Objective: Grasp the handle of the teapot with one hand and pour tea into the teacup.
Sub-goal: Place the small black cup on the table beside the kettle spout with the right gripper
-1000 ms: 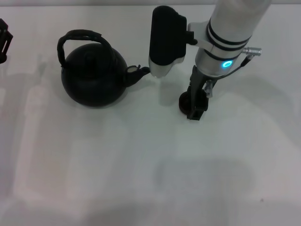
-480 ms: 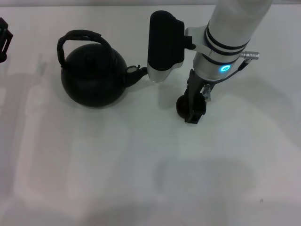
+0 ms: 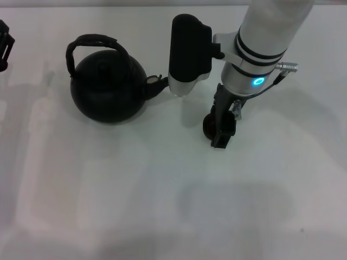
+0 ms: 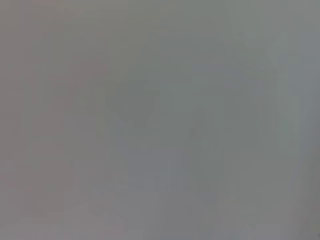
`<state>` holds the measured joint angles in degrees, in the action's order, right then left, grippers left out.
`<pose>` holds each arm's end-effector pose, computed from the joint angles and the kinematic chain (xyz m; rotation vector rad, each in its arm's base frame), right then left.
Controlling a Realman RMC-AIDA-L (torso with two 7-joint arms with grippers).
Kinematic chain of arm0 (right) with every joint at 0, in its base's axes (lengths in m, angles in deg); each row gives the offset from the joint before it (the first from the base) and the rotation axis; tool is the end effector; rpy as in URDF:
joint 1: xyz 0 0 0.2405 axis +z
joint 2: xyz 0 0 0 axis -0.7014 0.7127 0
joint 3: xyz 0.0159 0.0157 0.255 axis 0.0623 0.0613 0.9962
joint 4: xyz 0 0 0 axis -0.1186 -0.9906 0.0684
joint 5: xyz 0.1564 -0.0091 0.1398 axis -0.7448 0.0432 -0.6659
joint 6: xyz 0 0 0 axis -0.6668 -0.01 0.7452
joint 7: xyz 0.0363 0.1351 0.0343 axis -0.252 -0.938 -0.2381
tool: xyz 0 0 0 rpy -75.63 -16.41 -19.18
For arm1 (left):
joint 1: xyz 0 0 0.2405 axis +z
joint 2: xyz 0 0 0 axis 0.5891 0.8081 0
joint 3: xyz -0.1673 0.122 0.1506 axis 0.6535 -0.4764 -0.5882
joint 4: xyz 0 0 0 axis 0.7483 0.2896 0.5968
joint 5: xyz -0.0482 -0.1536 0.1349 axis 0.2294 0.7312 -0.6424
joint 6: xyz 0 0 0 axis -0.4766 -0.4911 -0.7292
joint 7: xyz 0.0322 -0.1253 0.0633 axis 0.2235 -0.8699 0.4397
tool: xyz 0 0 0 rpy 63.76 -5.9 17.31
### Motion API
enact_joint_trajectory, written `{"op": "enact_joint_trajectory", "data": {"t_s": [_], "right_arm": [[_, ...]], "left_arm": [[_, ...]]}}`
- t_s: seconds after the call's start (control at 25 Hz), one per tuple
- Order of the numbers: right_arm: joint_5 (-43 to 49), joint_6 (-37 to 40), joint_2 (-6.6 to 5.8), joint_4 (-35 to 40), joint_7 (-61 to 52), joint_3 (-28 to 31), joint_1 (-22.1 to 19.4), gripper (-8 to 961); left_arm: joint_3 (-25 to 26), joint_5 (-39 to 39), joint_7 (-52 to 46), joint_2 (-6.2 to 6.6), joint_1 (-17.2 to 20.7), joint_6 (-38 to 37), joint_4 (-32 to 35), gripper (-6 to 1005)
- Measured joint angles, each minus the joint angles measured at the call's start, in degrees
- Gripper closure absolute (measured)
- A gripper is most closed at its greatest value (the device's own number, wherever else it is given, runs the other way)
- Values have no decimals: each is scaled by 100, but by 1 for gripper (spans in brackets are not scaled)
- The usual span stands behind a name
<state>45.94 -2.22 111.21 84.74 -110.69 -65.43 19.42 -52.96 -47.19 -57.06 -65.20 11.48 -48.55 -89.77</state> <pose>0.1346 0.3725 -0.1109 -2.8889 0.1117 -1.0057 -0.3416 0.3008 -0.0056 -1.3946 -0.6796 -0.8498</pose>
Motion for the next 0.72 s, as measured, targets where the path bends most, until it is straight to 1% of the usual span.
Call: {"op": "enact_joint_trajectory", "data": {"t_s": [0.16, 0.28, 0.48, 0.72], "right_arm": [[0, -38, -2, 70, 1, 29, -31, 98], [0, -66, -4, 104, 25, 199, -99, 99], [2, -82, -11, 144, 140, 839, -320, 100], [-70, -164, -34, 140, 432, 1905, -712, 101]], "left_arm": [[5, 1, 0, 0, 3, 0, 7, 115], [8, 6, 0, 0, -1, 0, 12, 115], [71, 16, 0, 0, -1, 0, 26, 114], [84, 18, 0, 0, 8, 1, 70, 115]]}}
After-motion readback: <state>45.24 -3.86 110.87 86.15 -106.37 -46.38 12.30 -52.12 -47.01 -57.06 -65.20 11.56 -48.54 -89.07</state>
